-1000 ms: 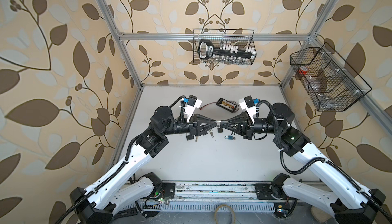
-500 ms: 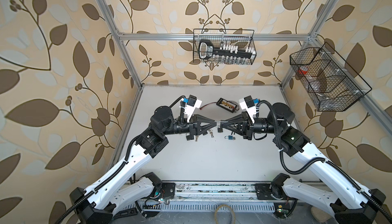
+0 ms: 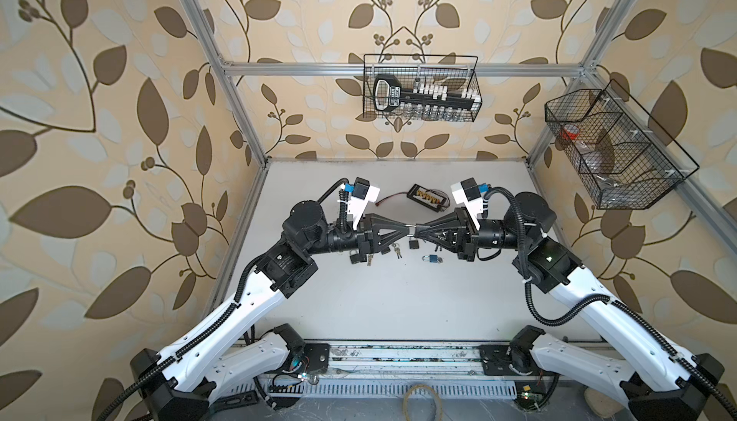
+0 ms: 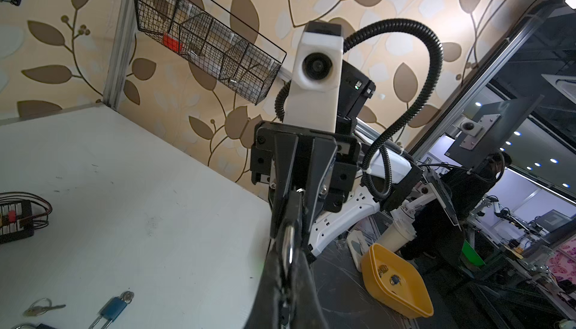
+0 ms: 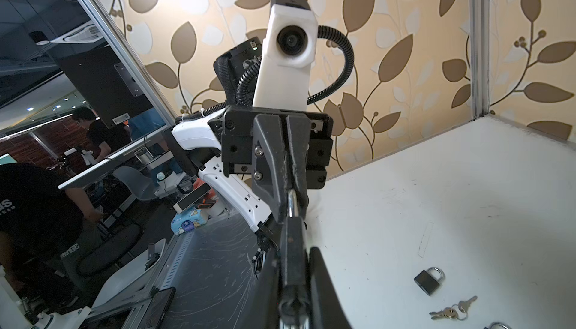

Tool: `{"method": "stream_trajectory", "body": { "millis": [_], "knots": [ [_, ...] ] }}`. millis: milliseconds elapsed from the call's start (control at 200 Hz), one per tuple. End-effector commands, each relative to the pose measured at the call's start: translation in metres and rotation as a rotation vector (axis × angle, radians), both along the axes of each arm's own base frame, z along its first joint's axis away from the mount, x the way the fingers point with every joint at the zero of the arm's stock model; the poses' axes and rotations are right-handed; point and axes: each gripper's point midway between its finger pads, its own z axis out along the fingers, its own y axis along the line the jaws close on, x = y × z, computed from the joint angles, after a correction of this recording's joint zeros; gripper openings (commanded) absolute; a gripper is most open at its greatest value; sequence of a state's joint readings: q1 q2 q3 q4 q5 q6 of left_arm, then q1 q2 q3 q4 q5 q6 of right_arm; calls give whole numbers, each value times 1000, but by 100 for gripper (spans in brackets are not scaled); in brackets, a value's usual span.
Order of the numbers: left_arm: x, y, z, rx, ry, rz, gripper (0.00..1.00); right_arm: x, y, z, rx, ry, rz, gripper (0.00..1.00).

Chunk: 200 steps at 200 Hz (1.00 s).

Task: Lock with the key

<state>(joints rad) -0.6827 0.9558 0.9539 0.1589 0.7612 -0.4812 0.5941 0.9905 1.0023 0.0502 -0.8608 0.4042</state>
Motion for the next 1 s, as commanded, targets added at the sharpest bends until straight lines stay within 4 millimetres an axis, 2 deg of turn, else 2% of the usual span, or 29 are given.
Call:
{"method": "stream_trajectory", "body": {
  "millis": [0, 165, 350, 475, 840, 995],
  "knots": [
    [-26, -36, -16, 19, 4, -165, 0, -3, 20, 1, 22, -8, 51, 0],
    [-24, -42, -24, 30, 20, -166, 0, -4, 18, 6, 37, -28, 27, 0],
    [-23, -31, -22, 42, -6, -103, 0, 6, -11, 14, 78, -51, -85, 0],
    [-24, -25, -21, 45, -12, -84, 0, 3, -23, 21, 127, -55, -88, 0],
    [-26, -19, -17, 37, -21, -68, 0, 0, -33, 33, 181, -85, -122, 0],
    [-29, -27, -19, 29, -1, -125, 0, 3, -29, 35, 195, -68, -102, 0]
  ]
}}
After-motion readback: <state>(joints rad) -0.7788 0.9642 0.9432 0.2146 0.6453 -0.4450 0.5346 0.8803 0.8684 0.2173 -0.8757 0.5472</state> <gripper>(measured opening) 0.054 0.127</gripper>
